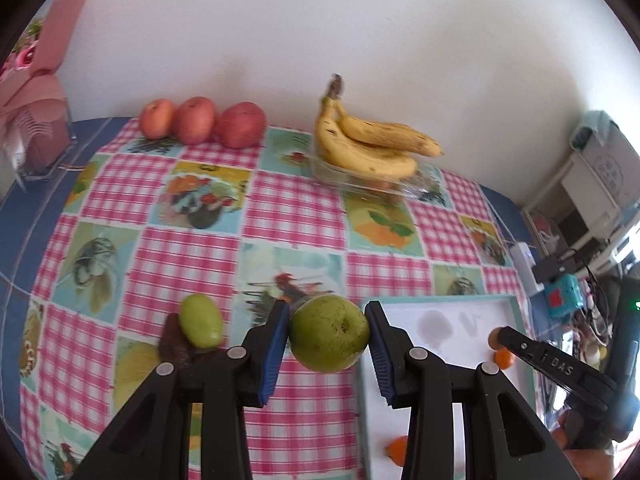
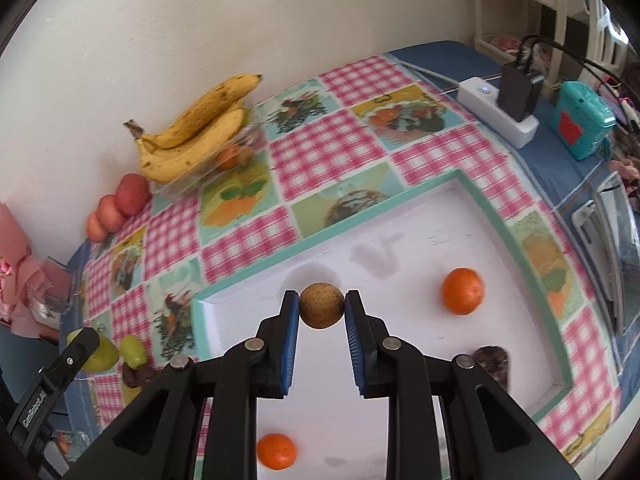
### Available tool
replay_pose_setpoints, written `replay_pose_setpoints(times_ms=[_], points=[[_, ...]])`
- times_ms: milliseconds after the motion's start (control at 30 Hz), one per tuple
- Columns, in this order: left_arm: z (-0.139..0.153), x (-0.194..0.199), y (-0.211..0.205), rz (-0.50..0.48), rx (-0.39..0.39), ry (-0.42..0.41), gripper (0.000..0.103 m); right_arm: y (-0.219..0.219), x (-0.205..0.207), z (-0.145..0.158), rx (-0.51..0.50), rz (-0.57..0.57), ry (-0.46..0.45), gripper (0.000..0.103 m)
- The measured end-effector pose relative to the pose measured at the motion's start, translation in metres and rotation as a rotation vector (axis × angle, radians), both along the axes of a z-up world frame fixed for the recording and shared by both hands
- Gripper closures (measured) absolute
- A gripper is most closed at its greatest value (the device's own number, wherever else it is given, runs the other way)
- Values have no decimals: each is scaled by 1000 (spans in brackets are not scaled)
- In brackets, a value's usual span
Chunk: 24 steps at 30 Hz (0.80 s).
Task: Organize fruits
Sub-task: 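Carry the kiwi into the white tray and release while the left tool places the pear there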
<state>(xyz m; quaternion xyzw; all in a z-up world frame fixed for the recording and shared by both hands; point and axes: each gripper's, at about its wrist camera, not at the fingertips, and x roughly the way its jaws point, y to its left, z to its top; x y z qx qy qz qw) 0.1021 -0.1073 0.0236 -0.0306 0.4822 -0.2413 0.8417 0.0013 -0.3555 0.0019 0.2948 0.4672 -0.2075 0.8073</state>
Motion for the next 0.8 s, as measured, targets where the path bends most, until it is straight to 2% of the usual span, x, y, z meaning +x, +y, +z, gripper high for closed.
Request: replay_pose_setpoints(times_ms=[200, 433, 800], points=[[-6, -13, -31, -77, 42, -2, 62, -21, -12, 2, -30, -59, 10, 79], [-11, -19, -53, -121, 39, 9, 62, -38, -22, 7, -73, -98, 22, 79], [-30, -28, -91, -206, 83, 6, 62, -38, -19, 6, -82, -84, 28, 79]])
